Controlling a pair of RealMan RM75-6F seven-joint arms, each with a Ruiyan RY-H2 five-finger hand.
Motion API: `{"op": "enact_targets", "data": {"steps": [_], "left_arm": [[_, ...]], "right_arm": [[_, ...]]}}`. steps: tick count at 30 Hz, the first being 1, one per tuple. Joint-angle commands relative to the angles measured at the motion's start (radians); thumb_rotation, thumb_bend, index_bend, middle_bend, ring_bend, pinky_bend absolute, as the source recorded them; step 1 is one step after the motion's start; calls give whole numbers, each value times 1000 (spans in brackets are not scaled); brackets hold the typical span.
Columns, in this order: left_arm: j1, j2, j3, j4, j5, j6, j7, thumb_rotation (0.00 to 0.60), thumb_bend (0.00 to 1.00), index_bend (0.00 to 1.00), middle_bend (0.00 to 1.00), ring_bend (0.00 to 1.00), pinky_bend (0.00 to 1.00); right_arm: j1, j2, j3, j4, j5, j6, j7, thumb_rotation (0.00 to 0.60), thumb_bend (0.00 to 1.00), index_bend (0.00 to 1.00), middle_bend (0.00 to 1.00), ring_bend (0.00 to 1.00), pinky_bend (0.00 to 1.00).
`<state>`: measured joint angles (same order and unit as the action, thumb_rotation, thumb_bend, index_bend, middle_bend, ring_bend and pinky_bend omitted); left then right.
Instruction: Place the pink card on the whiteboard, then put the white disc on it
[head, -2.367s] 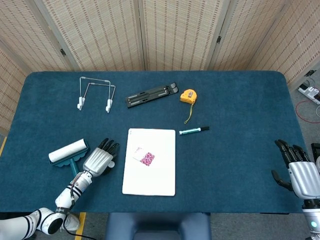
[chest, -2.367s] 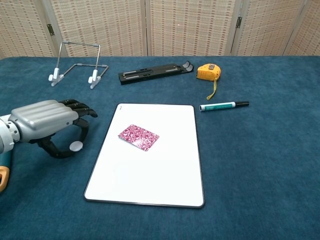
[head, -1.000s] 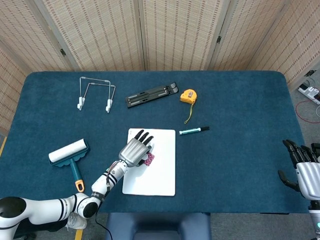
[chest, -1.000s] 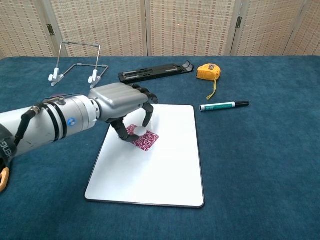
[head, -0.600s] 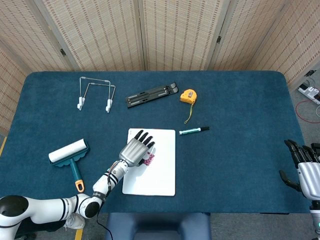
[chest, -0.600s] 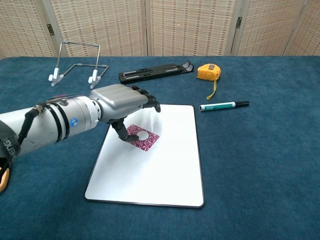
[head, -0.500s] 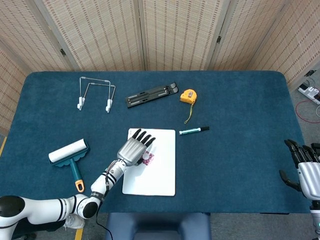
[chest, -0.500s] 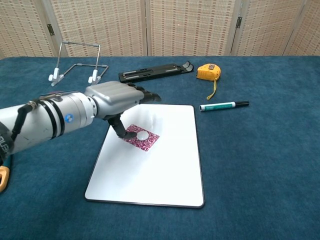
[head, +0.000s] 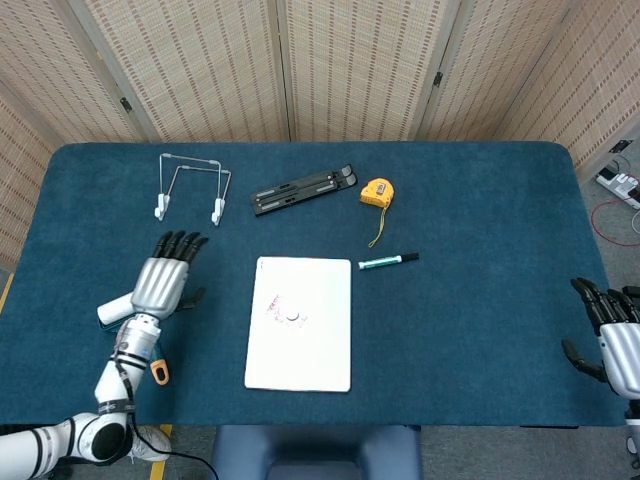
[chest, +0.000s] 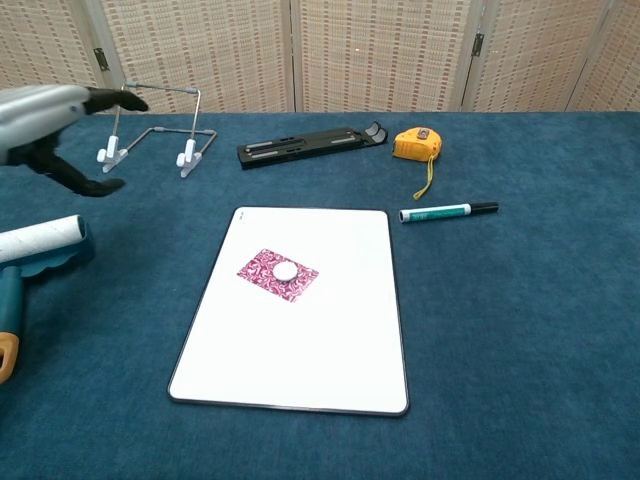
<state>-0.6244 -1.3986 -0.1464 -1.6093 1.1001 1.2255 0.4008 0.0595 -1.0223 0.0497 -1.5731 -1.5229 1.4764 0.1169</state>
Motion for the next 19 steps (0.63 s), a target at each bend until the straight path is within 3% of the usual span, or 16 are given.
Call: {"op": "enact_targets", "data": {"steps": [1,7,12,19], "left_arm": [[88,66,41,-30,44,85,-60,600,377,138,107,40,0],[228,113,102,-44,124,236,-137,600,377,146,107,39,0],[311,141,148,-78,167,308,-117,600,377,143,107,37,0],[377,152,158,-114,193,353,-118,600,377,137,107,36,0]], "right_arm": [[4,3,-2,10,-2,-8,15,600,369,32,126,181,118],[12,3,-12,27,-14,-28,87,600,368,32,126,175,118],[15,-7,-17,39,-35,-21,115,600,368,32,126,148,115],[11,-21,-21,37,-51,-2,103,600,368,32,126,133,110]]}}
